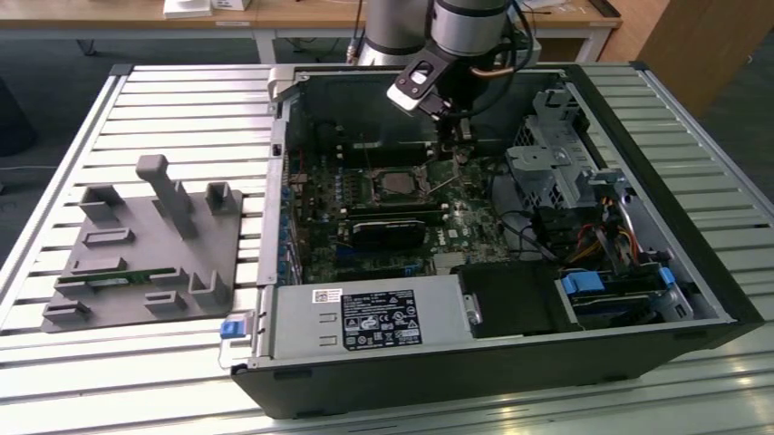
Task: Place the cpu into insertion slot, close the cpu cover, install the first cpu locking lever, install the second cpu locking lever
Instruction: 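Close the cpu cover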
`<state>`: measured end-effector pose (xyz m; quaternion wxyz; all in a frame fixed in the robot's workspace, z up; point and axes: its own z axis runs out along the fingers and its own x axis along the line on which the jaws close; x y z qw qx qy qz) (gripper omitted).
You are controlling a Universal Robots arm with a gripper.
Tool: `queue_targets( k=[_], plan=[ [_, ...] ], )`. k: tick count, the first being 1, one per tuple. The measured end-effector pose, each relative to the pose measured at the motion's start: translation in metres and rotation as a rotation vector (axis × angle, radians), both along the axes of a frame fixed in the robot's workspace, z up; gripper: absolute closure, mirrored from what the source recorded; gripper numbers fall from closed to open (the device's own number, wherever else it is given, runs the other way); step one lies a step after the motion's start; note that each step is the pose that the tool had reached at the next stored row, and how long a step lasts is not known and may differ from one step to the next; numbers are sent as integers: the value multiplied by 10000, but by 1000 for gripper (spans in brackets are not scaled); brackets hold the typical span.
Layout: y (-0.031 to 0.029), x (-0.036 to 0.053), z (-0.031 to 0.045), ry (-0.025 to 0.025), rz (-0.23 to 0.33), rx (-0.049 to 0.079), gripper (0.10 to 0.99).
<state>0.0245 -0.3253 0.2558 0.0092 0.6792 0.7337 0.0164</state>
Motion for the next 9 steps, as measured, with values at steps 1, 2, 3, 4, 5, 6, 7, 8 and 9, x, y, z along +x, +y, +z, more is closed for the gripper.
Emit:
queue_targets(
  k=[1,2,3,4,5,6,7,8,9],
  plan=[
    [1,10,-1,1,0,-4,969],
    [4,22,-3,0,0,-4,969],
    [6,35,-3,0,0,-6,969],
    [9,50,-4,0,0,-10,969],
    [12,64,-5,0,-1,-13,969],
    [15,78,-5,1,-2,-16,969],
    [18,91,-6,0,-3,-19,969],
    [19,101,-6,0,-16,-24,969],
    [21,109,-6,0,-48,-28,969]
  ],
)
